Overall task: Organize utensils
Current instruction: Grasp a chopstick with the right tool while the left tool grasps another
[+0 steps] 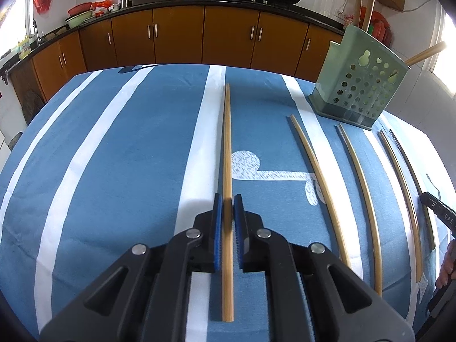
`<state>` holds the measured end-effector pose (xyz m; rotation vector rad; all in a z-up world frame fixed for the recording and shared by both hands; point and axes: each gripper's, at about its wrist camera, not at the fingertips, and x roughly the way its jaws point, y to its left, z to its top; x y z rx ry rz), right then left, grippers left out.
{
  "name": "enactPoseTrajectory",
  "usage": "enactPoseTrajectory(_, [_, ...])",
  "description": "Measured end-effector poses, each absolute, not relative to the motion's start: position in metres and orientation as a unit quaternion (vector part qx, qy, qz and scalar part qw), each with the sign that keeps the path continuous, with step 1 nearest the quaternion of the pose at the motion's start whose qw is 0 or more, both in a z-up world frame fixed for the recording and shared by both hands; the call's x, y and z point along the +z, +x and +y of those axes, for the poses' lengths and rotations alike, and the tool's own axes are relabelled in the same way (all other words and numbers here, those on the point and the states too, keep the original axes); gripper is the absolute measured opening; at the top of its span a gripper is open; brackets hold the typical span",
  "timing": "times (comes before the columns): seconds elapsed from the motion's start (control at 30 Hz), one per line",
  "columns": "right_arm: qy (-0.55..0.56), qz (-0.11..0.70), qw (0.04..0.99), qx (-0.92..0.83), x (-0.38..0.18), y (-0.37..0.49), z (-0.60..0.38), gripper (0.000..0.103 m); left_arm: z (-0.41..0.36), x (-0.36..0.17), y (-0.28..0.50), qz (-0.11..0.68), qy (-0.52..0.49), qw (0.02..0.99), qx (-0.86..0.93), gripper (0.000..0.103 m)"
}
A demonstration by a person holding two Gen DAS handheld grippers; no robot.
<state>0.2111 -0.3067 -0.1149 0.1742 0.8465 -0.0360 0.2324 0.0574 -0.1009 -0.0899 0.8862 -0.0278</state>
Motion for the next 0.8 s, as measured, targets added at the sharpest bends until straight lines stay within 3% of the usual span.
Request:
enactPoseTrajectory(0.73, [0.064,0.412,0.909,-0.014,-0.114,0.2015,-0.3049,0.009,0.0489,-0.1015,0.2246,0.431,-0.003,0.902,-0.005,0.013])
enactPoseTrajectory(0.8, [0.065,0.412,0.909,-0.012,-0.1136,0.2025,-0.3065,0.007,0.0475,-0.1017,0.2241,0.431,0.002,0.902,-0.002,0.008])
